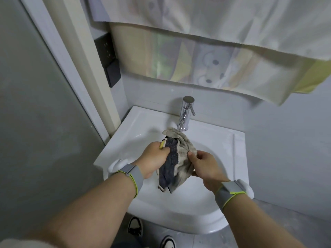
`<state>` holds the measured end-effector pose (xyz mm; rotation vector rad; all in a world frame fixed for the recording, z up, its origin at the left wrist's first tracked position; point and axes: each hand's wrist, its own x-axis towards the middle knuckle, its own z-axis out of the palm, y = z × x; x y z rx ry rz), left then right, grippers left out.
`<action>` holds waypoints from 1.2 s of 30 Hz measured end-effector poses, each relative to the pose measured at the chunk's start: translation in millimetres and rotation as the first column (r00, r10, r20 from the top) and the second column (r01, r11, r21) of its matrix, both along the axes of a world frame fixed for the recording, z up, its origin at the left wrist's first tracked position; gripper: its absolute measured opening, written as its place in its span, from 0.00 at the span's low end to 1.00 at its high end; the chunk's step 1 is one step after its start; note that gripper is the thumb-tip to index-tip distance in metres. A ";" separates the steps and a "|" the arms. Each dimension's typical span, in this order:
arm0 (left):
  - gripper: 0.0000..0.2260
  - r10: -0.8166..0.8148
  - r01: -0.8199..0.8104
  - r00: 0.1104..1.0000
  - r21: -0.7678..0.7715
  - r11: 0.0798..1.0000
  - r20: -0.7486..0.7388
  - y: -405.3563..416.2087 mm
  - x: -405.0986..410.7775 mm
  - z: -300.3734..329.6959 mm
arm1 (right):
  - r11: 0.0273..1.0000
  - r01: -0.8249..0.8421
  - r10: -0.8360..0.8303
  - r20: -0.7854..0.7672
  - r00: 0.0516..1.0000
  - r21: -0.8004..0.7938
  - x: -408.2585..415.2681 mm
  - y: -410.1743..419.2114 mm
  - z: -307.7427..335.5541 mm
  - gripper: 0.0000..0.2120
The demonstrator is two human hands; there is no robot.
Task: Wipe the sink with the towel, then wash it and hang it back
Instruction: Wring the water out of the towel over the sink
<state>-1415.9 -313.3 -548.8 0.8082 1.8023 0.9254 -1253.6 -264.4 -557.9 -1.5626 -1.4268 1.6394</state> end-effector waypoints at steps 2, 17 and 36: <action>0.07 0.071 -0.071 0.997 0.011 0.997 0.000 2.8 -0.7 0.9 | 0.998 0.061 -0.062 0.006 0.998 0.027 1.1 2.3 -2.2 0.11; 0.22 -0.239 0.234 0.944 -0.048 0.971 -0.227 2.0 -19.2 -2.4 | 0.950 -0.292 0.276 0.141 0.951 0.112 13.3 10.8 -2.9 0.19; 0.07 0.058 -0.061 0.998 0.089 0.994 0.035 10.3 -36.4 -14.0 | 0.979 0.178 -0.167 -0.112 0.980 0.100 -14.9 22.5 -38.0 0.13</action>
